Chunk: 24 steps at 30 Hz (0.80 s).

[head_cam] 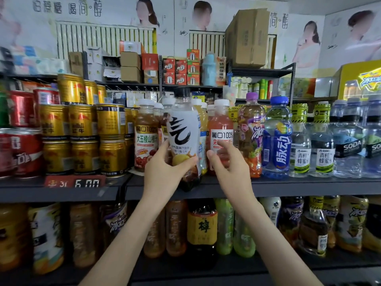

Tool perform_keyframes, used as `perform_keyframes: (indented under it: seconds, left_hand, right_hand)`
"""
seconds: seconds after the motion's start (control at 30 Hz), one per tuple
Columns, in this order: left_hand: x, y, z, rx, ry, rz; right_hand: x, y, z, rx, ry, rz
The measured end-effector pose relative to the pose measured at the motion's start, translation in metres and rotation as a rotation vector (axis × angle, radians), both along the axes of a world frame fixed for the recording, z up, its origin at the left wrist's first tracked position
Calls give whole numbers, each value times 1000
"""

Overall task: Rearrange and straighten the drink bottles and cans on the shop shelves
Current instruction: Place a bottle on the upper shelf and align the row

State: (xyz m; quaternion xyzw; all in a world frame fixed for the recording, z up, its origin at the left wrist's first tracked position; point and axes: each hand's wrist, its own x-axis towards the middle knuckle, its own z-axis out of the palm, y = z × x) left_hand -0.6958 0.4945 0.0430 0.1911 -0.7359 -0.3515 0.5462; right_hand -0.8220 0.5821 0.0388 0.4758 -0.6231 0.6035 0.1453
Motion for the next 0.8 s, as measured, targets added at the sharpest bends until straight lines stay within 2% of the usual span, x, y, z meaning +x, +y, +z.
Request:
perform_keyframes:
  seconds: [0.07,0.13,0.23,0.33,0.57,0.67,0.8]
  left_hand:
    - [2,4,-5,-43,-23,6]
    - [4,9,-10,-107,-51,23]
    - [11,19,-14,-240,-118,102]
    - [21,26,-21,-265,-137,91]
    - [54,25,-68,-136,-155,-74]
    - [75,16,-96,56,-214,-267]
    - [105,5,-135,232,-330,-352]
  right_hand:
    - [12,7,3,7,-81,219]
    - [22,10,2,45,-90,306]
    - [36,16,-1,-8,-69,283]
    - [45,25,-8,-42,-81,249]
    - [70,31,-48,60,-243,332]
    - [84,29,-73,180,-273,386]
    - [99,21,-112,330,-365,429]
